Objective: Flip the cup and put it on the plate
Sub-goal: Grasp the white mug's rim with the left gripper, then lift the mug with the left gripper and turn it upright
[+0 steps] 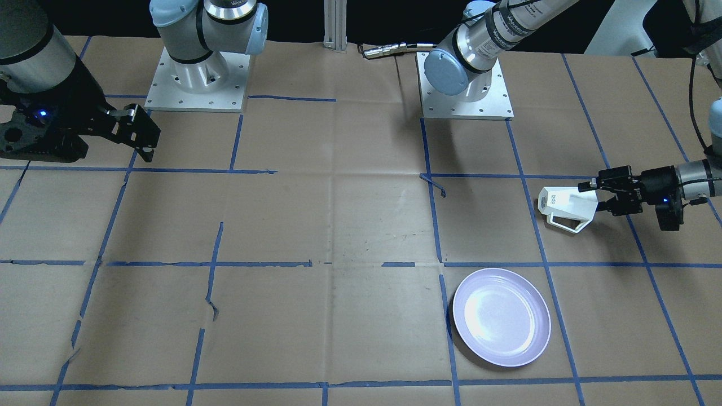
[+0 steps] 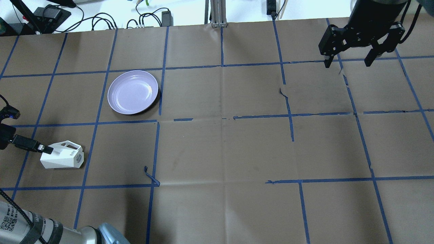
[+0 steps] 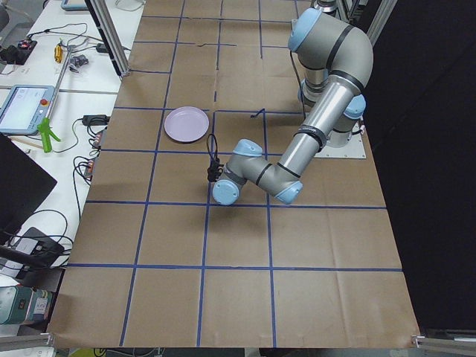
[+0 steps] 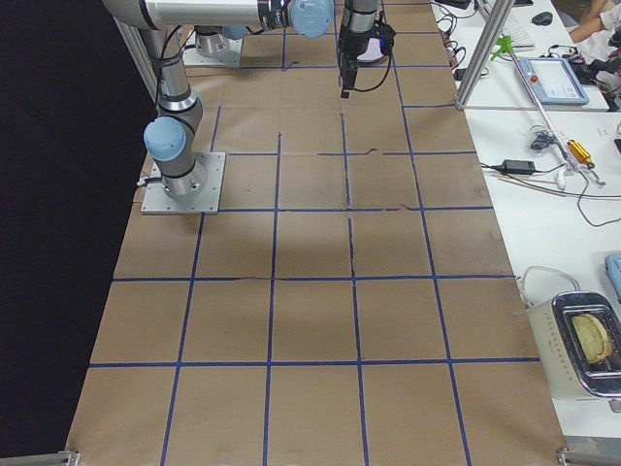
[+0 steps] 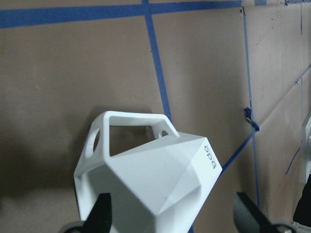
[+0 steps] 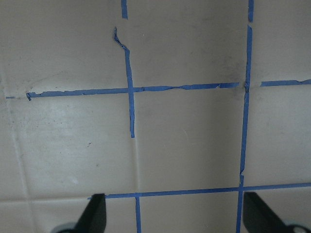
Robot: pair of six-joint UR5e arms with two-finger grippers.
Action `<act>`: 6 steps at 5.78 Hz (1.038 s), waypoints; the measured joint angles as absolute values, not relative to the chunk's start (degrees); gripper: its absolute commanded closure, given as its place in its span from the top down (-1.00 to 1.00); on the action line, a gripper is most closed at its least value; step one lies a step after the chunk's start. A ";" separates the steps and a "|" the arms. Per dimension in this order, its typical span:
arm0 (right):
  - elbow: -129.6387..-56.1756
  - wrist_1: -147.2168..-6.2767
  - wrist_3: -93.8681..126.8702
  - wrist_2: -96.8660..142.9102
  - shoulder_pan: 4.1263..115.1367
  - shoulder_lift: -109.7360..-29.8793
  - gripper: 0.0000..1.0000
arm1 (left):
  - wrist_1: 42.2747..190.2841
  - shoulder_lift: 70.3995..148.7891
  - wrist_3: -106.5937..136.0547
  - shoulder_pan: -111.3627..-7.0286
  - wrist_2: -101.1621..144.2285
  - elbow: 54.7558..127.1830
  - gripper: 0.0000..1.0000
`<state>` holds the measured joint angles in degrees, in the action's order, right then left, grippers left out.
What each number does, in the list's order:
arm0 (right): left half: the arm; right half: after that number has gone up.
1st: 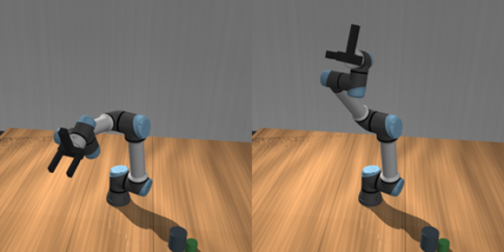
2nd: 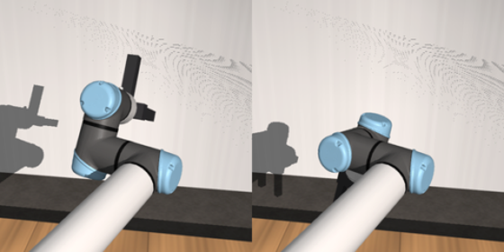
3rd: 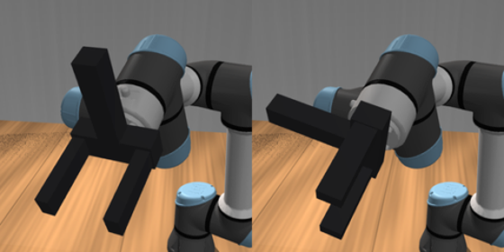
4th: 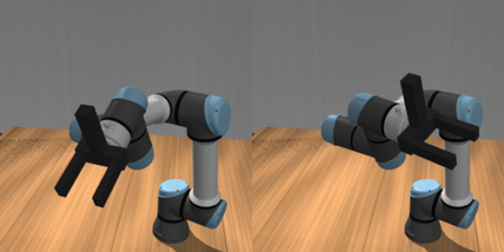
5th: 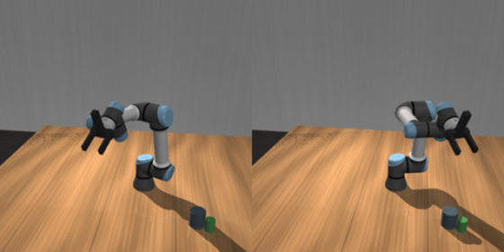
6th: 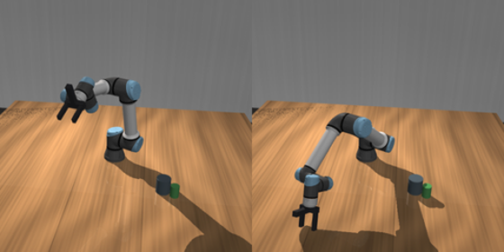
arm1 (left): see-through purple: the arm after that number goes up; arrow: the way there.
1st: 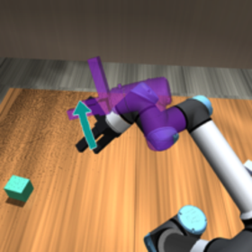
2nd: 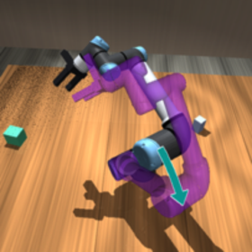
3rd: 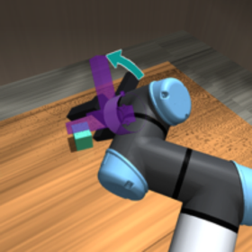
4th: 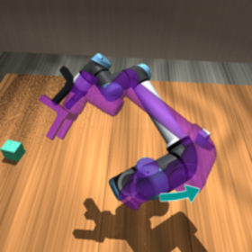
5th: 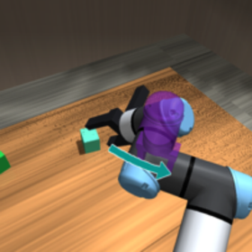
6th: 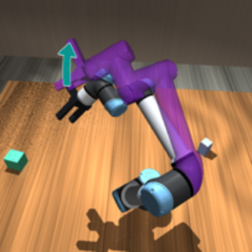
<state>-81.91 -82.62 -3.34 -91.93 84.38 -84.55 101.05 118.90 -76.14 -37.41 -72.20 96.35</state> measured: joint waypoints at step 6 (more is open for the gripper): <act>-81.91 -82.62 -3.34 -91.93 84.37 -84.55 1.00 | 103.76 108.96 -62.85 -41.53 -64.62 93.49 -1.00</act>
